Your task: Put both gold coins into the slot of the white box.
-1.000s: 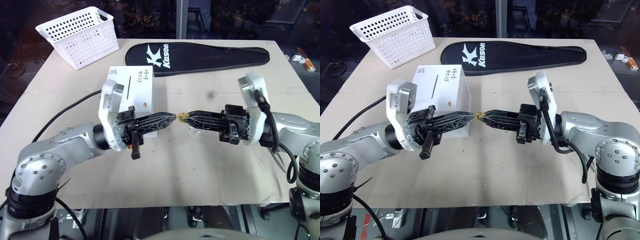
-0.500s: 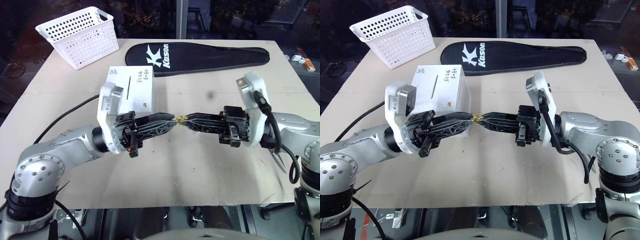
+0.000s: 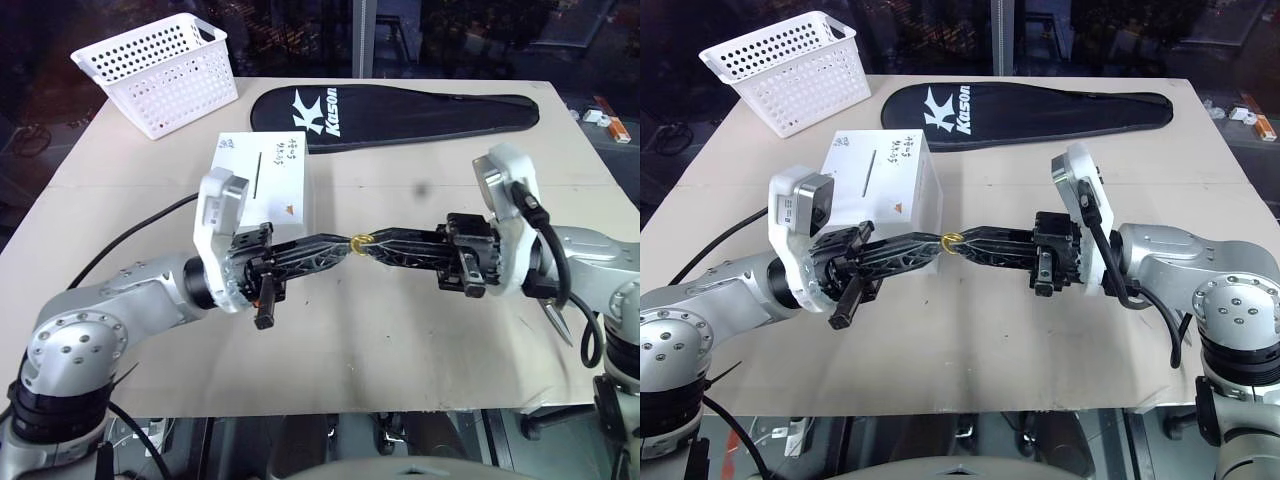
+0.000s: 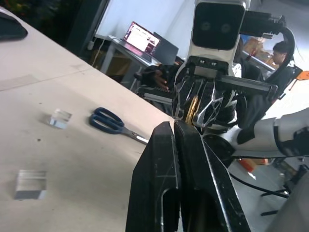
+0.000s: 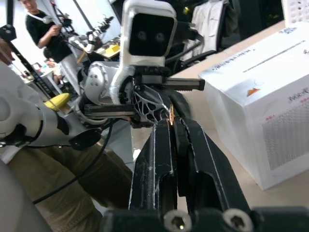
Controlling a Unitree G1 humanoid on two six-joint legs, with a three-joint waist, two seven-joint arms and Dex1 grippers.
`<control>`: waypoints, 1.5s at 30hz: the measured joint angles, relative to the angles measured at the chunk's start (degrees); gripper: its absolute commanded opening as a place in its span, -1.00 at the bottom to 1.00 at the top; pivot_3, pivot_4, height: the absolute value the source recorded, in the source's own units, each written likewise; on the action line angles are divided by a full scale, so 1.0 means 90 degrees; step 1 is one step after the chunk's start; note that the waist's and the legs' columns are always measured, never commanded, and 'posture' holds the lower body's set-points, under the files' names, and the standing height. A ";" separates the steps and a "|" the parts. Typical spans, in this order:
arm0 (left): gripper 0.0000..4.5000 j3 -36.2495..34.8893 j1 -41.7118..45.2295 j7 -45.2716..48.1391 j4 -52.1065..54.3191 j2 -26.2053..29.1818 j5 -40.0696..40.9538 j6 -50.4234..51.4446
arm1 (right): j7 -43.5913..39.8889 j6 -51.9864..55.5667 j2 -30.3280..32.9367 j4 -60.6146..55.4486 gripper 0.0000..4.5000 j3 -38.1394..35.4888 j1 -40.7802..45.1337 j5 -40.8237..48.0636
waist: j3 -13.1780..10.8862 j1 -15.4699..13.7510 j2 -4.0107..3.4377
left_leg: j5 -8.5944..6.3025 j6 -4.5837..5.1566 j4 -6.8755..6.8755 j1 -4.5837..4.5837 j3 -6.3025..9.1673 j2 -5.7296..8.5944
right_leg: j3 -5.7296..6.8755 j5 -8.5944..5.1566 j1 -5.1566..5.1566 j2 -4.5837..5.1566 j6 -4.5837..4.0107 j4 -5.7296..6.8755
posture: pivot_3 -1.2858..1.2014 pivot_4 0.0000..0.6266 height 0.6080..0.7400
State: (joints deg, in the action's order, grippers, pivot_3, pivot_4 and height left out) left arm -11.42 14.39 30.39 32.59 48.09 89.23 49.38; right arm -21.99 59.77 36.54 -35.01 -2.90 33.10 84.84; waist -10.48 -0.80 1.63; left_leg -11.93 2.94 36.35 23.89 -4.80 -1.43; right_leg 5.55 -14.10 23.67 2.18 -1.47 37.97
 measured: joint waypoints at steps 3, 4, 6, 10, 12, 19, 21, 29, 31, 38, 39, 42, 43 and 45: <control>-0.33 -0.0014 -0.0071 0.0015 -0.0007 0.0002 -0.0053 0.0005 | 0.0009 -0.0012 0.0114 0.0008 -1.00 0.0000 -0.0001 0.0088 | 0.0000 -0.0001 0.0000 | 0.0000 0.0000 0.0000 0.0000 -0.0002 0.0000 | -0.0001 0.0000 0.0000 0.0001 0.0000 0.0000 | 0.03 -0.52 0.98; -0.33 -0.0013 -0.0098 0.0048 -0.0006 0.0002 -0.0053 0.0011 | 0.0017 -0.0013 0.0157 0.0012 -1.00 0.0000 -0.0001 0.0085 | 0.0000 0.0000 0.0000 | 0.0000 0.0000 0.0000 0.0000 -0.0002 0.0000 | -0.0001 0.0000 0.0000 0.0001 0.0000 -0.0001 | 0.03 -0.52 0.98; -0.59 -0.0014 -0.0117 0.0102 0.0010 0.0002 -0.0054 0.0015 | 0.0030 -0.0020 0.0217 0.0031 -1.00 -0.0001 -0.0001 0.0084 | 0.0000 -0.0002 0.0000 | 0.0000 0.0000 0.0000 0.0000 -0.0001 0.0000 | -0.0001 0.0000 0.0000 0.0001 0.0000 -0.0001 | 0.03 -0.52 0.98; -0.94 -0.0013 -0.0117 0.0161 0.0041 0.0002 -0.0071 0.0019 | 0.0030 -0.0063 0.0282 0.0051 -1.00 -0.0001 -0.0001 0.0084 | 0.0000 -0.0001 0.0000 | 0.0000 0.0000 0.0000 0.0000 -0.0001 0.0000 | 0.0000 0.0000 0.0000 0.0001 0.0000 -0.0001 | 0.03 -0.52 0.98; -0.94 -0.0013 -0.0117 0.0190 0.0044 0.0002 -0.0124 0.0019 | 0.0028 -0.0083 0.0285 0.0105 -1.00 -0.0001 -0.0001 0.0084 | 0.0000 -0.0001 0.0000 | 0.0000 0.0000 0.0000 0.0000 -0.0001 0.0000 | 0.0000 0.0000 0.0000 0.0001 0.0000 -0.0001 | 0.03 -0.52 0.98; -0.94 -0.0013 -0.0029 0.0180 0.0044 0.0002 -0.0115 0.0026 | 0.0029 -0.0144 0.0286 0.0152 -1.00 0.0046 0.0022 0.0080 | 0.0000 -0.0001 0.0000 | 0.0000 0.0000 0.0000 0.0000 -0.0001 0.0000 | 0.0000 0.0000 0.0000 0.0001 0.0000 -0.0001 | 0.03 -0.52 0.98; -0.94 -0.0013 -0.0014 0.0177 0.0048 0.0002 -0.0111 0.0026 | 0.0034 -0.0147 0.0276 0.0150 -1.00 0.0098 0.0024 0.0080 | 0.0000 -0.0002 0.0000 | 0.0000 0.0000 0.0000 0.0000 -0.0001 0.0000 | 0.0000 0.0000 0.0000 0.0001 0.0000 -0.0001 | 0.03 -0.52 0.98; -0.20 -0.0010 0.0008 0.0176 0.0051 0.0002 0.0033 0.0038 | 0.0088 -0.0195 0.0242 0.0148 -1.00 0.0221 0.0056 0.0082 | 0.0000 -0.0002 0.0000 | 0.0000 0.0000 0.0000 0.0000 -0.0001 0.0000 | 0.0000 0.0000 0.0000 0.0001 0.0000 -0.0001 | 0.03 -0.52 0.98; -0.20 -0.0010 0.0008 0.0175 0.0051 0.0001 -0.0023 0.0038 | 0.0104 -0.0203 0.0244 0.0148 -1.00 0.0221 0.0056 0.0082 | 0.0000 -0.0002 0.0000 | 0.0000 0.0000 0.0000 0.0000 -0.0001 0.0000 | -0.0001 0.0000 0.0000 0.0001 0.0000 -0.0001 | 0.03 -0.52 0.98; -0.60 0.0008 0.0011 0.0200 0.0051 0.0001 -0.0098 0.0038 | 0.0123 -0.0239 0.0255 0.0148 -1.00 0.0221 0.0056 0.0097 | 0.0000 -0.0002 0.0000 | 0.0000 0.0000 0.0000 0.0000 -0.0001 0.0000 | 0.0000 0.0000 0.0000 0.0001 0.0000 -0.0001 | 0.03 -0.52 0.98; -0.60 0.0011 0.0014 0.0206 0.0051 0.0001 -0.0133 0.0038 | 0.0125 -0.0260 0.0255 0.0148 -1.00 0.0221 0.0056 0.0102 | 0.0000 -0.0002 0.0000 | 0.0000 0.0000 0.0000 0.0000 -0.0001 0.0000 | 0.0000 0.0000 0.0000 0.0001 0.0000 -0.0001 | 0.03 -0.52 0.98; -0.60 0.0012 0.0049 0.0210 0.0050 0.0000 -0.0143 0.0038 | 0.0132 -0.0278 0.0255 0.0146 -1.00 0.0221 0.0055 0.0116 | 0.0000 -0.0003 0.0000 | 0.0000 0.0000 0.0000 0.0000 -0.0001 0.0000 | 0.0000 0.0000 0.0000 0.0001 0.0000 -0.0001 | 0.03 -0.52 0.98; -0.60 0.0012 0.0072 0.0213 0.0050 0.0000 -0.0143 0.0038 | 0.0135 -0.0281 0.0255 0.0144 -1.00 0.0221 0.0055 0.0122 | 0.0000 -0.0003 0.0000 | 0.0000 0.0000 0.0000 0.0000 -0.0001 0.0000 | 0.0000 0.0000 0.0000 0.0001 0.0000 -0.0001 | 0.03 -0.52 0.98; -0.60 0.0012 0.0103 0.0219 0.0050 0.0000 -0.0142 0.0038 | 0.0139 -0.0285 0.0255 0.0135 -1.00 0.0221 0.0055 0.0127 | 0.0000 -0.0002 0.0000 | 0.0000 0.0000 0.0000 0.0000 -0.0001 0.0000 | 0.0000 0.0000 0.0000 0.0001 0.0000 -0.0001 | 0.03 -0.52 0.98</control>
State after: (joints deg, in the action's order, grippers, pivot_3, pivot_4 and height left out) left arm -11.31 15.31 32.36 33.03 48.09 87.96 49.72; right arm -20.74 57.20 38.83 -33.79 -0.91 33.59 85.99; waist -10.48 -0.81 1.63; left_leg -11.93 2.94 36.35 23.89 -4.81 -1.43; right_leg 5.54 -14.10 23.67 2.19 -1.47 37.96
